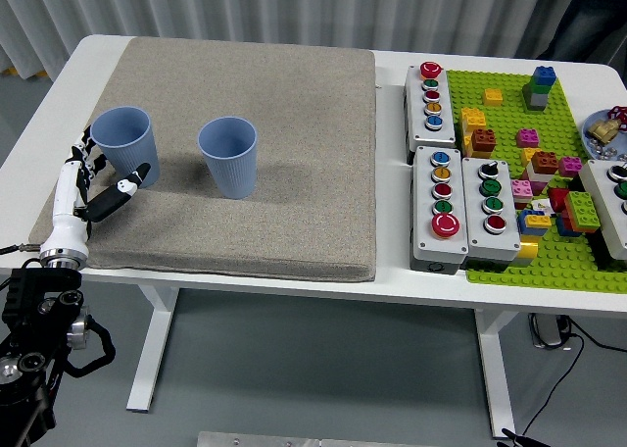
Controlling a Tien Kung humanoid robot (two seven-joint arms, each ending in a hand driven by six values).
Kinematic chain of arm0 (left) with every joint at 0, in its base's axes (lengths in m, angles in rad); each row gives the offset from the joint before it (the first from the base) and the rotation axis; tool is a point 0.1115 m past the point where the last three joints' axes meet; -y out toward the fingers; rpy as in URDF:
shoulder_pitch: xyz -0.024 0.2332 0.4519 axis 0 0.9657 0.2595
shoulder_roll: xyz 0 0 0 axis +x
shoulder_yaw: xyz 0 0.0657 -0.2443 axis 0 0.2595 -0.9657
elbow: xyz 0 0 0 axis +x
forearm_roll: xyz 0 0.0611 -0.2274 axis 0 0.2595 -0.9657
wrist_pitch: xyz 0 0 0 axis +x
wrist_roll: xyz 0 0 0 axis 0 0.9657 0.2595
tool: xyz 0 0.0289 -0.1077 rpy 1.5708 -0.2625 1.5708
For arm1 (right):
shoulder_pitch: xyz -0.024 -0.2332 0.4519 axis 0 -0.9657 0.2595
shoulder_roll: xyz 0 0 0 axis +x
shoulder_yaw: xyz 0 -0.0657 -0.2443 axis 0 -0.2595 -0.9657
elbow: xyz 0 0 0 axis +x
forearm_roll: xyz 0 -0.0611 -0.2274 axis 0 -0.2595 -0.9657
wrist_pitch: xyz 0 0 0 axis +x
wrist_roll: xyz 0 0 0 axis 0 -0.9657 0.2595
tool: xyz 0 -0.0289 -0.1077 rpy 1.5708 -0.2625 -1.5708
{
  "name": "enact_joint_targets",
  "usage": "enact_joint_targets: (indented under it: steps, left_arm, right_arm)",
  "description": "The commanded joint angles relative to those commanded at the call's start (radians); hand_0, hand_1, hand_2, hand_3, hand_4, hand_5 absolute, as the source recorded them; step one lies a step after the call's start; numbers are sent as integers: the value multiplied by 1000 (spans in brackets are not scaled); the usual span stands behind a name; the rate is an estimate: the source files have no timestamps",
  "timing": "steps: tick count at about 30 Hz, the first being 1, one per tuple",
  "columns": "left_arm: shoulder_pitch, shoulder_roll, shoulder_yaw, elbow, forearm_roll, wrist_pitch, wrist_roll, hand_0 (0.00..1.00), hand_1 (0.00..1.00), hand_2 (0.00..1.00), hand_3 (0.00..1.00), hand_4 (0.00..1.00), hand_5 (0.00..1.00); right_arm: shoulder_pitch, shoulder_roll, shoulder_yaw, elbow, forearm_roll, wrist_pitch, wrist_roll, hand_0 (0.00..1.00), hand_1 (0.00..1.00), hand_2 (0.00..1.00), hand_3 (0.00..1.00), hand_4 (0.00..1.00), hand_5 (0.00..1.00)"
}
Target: Pick cup pour cup place
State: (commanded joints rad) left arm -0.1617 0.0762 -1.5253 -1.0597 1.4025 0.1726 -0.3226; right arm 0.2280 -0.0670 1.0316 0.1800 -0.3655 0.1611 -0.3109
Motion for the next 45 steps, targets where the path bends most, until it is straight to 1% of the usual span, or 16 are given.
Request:
enact_joint_targets:
  steps: [10,20,31,38,43,44,45]
  left_arm:
    - [-1,1,0,1,6,10,0,850,855,998,998,917,301]
    - [-24,-9,-3,13,22,13,5,847,852,998,998,917,306]
    - [-36,-15,-10,24,33,13,12,847,851,998,998,918,307]
    - [-50,-20,-6,30,48,25,18,844,842,998,998,911,317]
    - [-51,-22,-4,30,53,30,20,844,842,998,998,911,317]
    - [-50,-22,-5,29,53,30,21,831,832,975,998,912,322]
    - [-50,-23,-5,29,54,31,21,831,832,975,998,912,322]
  right_arm:
    - [0,-2,-1,0,2,2,3,764,701,748,627,200,257]
    - [5,-4,-4,0,8,1,3,764,702,749,627,200,256]
    - [6,-5,-3,0,8,1,4,764,702,749,626,201,255]
    - [7,-6,-3,0,7,2,4,764,702,748,627,203,251]
    - [7,-6,-4,0,9,3,5,764,702,748,627,203,251]
    - [6,-6,-3,0,8,3,5,764,702,748,627,203,250]
    - [7,-6,-3,0,8,3,5,764,702,748,627,203,250]
